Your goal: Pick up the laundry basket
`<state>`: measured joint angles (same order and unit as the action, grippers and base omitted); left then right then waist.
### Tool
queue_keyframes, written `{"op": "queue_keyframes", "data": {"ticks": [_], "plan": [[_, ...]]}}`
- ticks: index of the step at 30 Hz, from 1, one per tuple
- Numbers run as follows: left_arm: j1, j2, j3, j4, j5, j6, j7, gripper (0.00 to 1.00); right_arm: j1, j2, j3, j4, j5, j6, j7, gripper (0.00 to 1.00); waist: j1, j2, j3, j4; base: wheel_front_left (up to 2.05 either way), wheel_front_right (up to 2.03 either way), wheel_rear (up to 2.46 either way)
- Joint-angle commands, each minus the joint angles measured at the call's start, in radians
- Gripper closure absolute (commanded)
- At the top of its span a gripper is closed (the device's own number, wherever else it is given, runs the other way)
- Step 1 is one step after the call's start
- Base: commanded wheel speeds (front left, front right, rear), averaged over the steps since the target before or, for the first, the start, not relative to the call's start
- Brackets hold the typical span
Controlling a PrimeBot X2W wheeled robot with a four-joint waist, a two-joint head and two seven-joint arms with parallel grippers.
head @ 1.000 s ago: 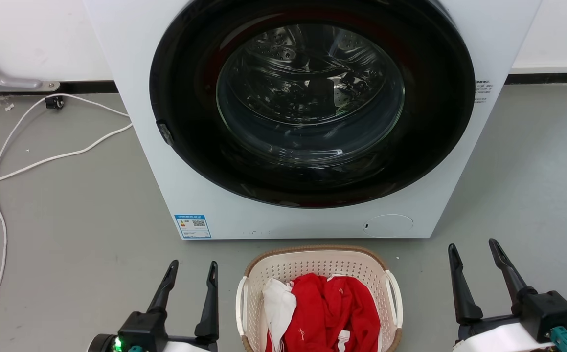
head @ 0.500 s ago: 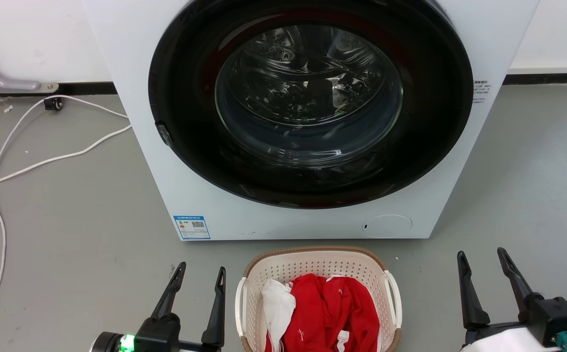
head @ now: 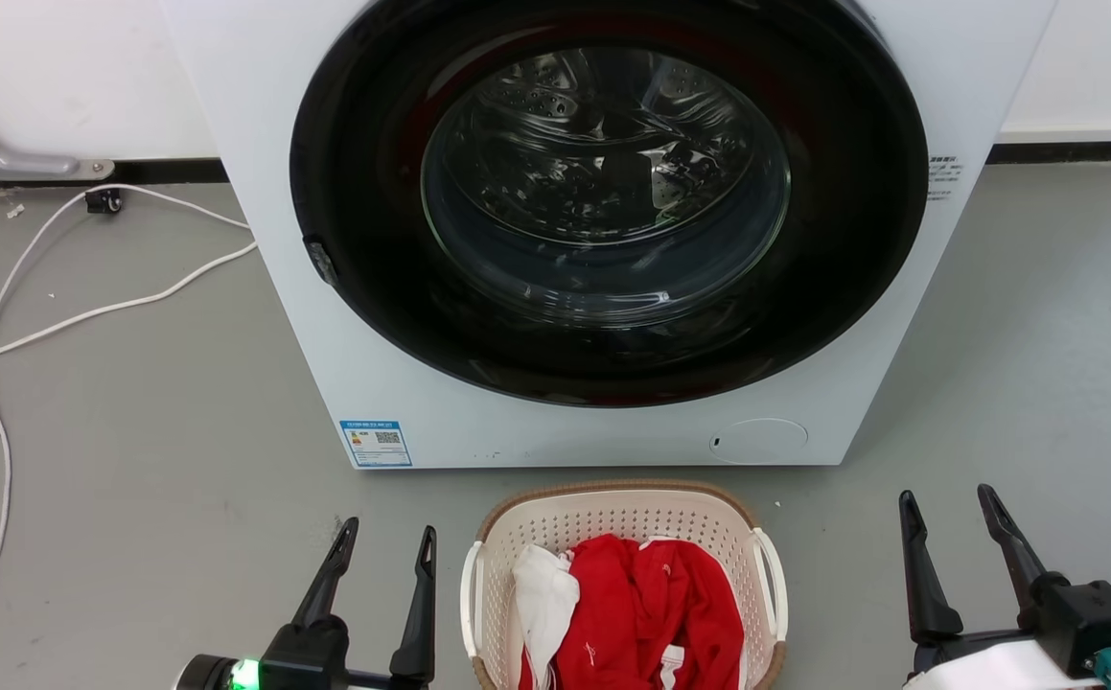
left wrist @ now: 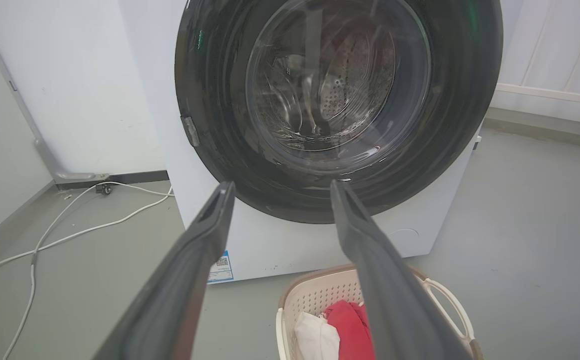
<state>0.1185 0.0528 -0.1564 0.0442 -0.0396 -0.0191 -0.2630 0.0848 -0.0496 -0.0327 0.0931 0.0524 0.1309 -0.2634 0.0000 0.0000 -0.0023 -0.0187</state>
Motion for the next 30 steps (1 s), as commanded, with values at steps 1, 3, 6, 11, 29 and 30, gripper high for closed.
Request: {"op": "queue_keyframes", "data": {"ticks": [1, 3, 6, 11, 29, 30], "plan": [[0.010, -0.001, 0.000, 0.004, 0.000, -0.007, -0.003, 0.00, -0.010, -0.001, 0.001, 0.002, 0.003, 0.000, -0.002, 0.00, 0.0000, 0.0000, 0.004, -0.001, 0.00, 0.00, 0.00], [0.007, -0.001, -0.002, 0.008, 0.002, -0.008, -0.003, 0.00, -0.012, -0.001, 0.000, 0.003, 0.003, 0.000, -0.002, 0.00, 0.0000, 0.0000, 0.009, -0.003, 0.00, 0.00, 0.00], [-0.002, -0.002, -0.002, 0.019, 0.002, -0.011, -0.003, 0.00, -0.016, -0.001, -0.006, 0.005, 0.004, 0.000, -0.002, 0.00, 0.0000, 0.0000, 0.021, -0.004, 0.00, 0.00, 0.00], [-0.037, -0.002, 0.002, 0.053, 0.006, -0.004, -0.003, 0.00, -0.037, -0.001, -0.021, 0.013, -0.003, 0.000, -0.002, 0.00, 0.0000, 0.0000, 0.085, -0.009, 0.00, 0.00, 0.00], [-0.441, 0.048, -0.004, 0.426, 0.058, -0.023, -0.003, 0.00, -0.425, 0.000, -0.042, 0.403, -0.080, 0.000, -0.002, 0.00, 0.0000, 0.0000, 0.523, -0.046, 0.00, 0.00, 0.00], [-0.465, 0.052, -0.003, 0.448, 0.057, -0.024, -0.003, 0.00, -0.449, 0.000, -0.038, 0.424, -0.085, 0.000, -0.002, 0.00, 0.0000, 0.0000, 0.545, -0.047, 0.00, 0.00, 0.00]]}}
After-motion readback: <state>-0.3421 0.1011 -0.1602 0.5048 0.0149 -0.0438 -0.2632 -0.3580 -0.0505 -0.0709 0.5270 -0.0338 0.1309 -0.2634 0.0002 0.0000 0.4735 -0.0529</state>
